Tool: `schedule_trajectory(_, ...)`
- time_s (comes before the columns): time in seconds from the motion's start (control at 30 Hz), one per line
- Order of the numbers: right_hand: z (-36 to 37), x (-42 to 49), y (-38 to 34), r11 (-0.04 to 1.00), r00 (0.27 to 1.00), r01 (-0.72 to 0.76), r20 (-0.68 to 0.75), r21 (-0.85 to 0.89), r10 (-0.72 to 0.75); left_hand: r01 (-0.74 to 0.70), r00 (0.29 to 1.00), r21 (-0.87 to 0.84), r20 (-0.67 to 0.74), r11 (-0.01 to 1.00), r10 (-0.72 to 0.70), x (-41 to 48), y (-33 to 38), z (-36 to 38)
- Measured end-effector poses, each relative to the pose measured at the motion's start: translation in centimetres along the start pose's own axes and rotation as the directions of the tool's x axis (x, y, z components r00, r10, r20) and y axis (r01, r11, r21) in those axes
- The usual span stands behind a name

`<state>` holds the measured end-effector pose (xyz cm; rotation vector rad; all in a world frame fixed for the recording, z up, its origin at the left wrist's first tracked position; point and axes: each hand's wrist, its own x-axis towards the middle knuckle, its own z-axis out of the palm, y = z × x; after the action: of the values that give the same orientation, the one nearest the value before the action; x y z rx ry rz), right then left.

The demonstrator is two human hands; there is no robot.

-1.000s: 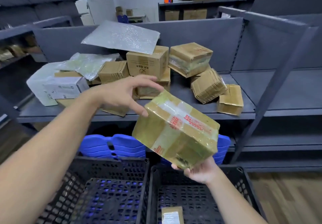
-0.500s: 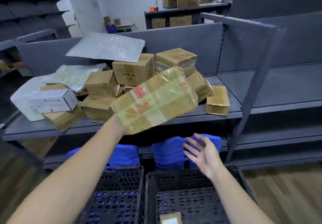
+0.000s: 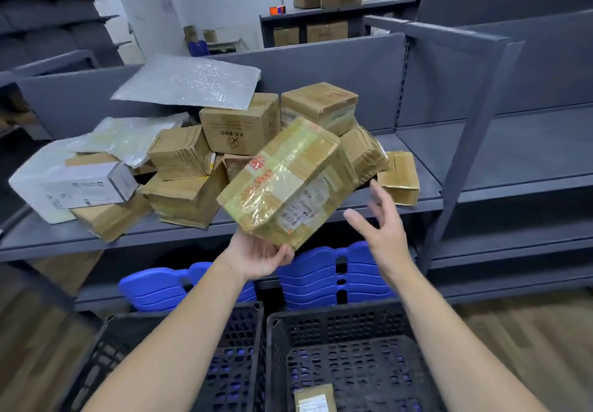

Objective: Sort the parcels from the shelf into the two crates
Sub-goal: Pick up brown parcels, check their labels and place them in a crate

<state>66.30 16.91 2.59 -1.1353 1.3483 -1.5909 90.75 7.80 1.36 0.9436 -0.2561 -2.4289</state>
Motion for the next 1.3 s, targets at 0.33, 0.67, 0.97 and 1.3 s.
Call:
schedule_trajectory(0.33,-0.3,2.5,-2.3,0.993,0.960,0.014,0.279,-0.114,0.018,-0.335,0.872,0.465,-0.176,0.820,0.456,-2.5,2.6,0.2)
schedule_trajectory(0.67,3.8,-2.8,5.7,0.912,0.935,-0.331,0.212,0.241,0.283,-0.649,0.676,0.532,0.074,0.544,0.733,-3.0,2.8,4.8)
schedule_trajectory(0.97,2.0,0.3,2.1,0.959,0.976,-0.055,-0.188,0.278,0.110,-0.630,0.700,0.587,0.145,0.509,0.699,-1.8,1.1,2.0)
schedule_trajectory(1.3,1.1,6.0,-1.5,1.000,0.999,0.003,-0.051,-0.001,-0.003,-0.534,0.776,0.718,0.208,0.447,0.595,-1.7,-1.7,-1.9)
